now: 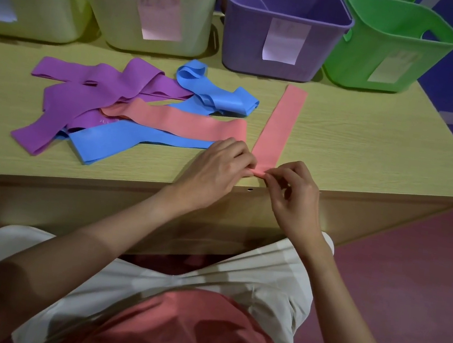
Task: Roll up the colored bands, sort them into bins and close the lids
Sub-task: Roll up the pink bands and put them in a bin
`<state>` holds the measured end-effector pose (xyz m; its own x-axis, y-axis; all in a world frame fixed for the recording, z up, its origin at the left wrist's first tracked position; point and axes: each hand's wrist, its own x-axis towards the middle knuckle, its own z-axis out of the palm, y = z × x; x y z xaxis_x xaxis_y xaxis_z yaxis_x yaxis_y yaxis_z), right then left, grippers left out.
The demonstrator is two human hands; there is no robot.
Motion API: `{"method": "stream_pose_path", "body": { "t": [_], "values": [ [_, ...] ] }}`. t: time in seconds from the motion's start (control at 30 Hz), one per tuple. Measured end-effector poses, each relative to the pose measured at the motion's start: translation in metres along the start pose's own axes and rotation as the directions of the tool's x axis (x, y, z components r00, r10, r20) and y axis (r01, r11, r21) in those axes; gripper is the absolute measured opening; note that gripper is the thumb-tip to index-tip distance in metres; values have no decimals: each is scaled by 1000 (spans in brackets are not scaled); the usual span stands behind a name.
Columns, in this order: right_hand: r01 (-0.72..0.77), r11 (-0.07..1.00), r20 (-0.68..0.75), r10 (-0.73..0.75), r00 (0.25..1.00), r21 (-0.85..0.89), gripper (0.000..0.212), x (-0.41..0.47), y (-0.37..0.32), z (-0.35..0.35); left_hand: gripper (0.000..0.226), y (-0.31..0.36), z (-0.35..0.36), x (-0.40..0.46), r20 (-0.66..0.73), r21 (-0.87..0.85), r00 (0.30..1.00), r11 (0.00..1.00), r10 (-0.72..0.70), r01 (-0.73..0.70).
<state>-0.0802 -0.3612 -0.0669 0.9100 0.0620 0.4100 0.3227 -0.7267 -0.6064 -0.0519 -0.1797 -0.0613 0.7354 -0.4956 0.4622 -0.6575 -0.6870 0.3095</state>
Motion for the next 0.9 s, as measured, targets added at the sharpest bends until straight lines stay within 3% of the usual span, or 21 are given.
{"method": "stream_pose_path", "body": {
  "t": [0.5, 0.67, 0.9],
  "values": [
    [19, 999, 14, -19, 1000, -29, 11, 3, 2, 1, 14, 1, -1, 1, -26, 36, 999, 999, -33, 34],
    [44, 998, -13, -44, 999, -37, 11, 4, 3, 1, 22, 0, -2, 3, 10, -26, 999, 999, -35, 35],
    [44, 999, -26, -44, 999, -14, 12, 4, 1, 0, 11, 2, -3, 8, 11, -33, 998, 998, -59, 59]
  ]
}}
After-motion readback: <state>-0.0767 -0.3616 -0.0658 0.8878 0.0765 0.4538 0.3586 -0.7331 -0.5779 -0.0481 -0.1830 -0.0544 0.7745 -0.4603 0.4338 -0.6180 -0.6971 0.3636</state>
